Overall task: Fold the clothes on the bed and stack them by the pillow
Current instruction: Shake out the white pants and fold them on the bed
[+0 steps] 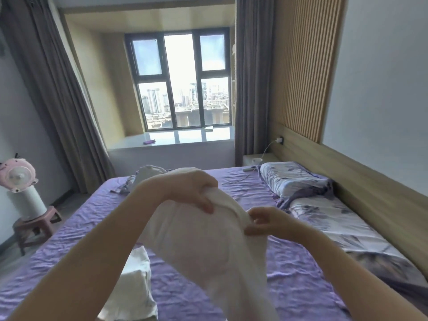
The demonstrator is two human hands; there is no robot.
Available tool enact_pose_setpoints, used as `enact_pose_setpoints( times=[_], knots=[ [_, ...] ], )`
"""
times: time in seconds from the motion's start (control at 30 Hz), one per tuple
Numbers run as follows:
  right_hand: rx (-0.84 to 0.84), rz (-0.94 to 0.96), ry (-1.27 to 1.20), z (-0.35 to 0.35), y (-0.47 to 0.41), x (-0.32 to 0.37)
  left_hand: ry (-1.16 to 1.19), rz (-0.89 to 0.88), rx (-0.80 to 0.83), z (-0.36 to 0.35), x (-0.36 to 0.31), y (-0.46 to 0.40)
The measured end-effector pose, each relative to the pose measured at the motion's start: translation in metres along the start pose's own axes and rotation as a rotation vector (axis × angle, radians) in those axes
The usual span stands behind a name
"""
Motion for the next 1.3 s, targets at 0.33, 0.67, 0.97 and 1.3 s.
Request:
enact_pose_setpoints(
  times=[0.33,0.67,0.97,1.3],
  knots=[
    [-0.288,-0.025,-0.072,-0.014,0.011,-0.038,-0.074,0.084,-0.012,0.033,0.008,0.022],
    [-0.603,0.214,-0.379,0.077,0.018,0.059,-0.046,0.164,-0.226,0.100,0.012,0.038],
    [-0.554,0.259,-0.081,0.134,0.031,0.049,-0.134,-0.025,-0.226,0.105,-0.049,-0.009],
    [-0.867,0.211,0.058,0.241,0.096,0.012,-0.108,-0.047,-0.197,0.030,-0.136,-0.076]
  ],
)
Point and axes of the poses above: each hand's wrist, its own y-axis away from the middle knuckle, its own z-axis out of the back of the hand, x = y × z, the point moved 7 cm from there along -y, towards the middle knuckle, and after that the axes turned 15 degrees about -x, right-handed, at the moved point
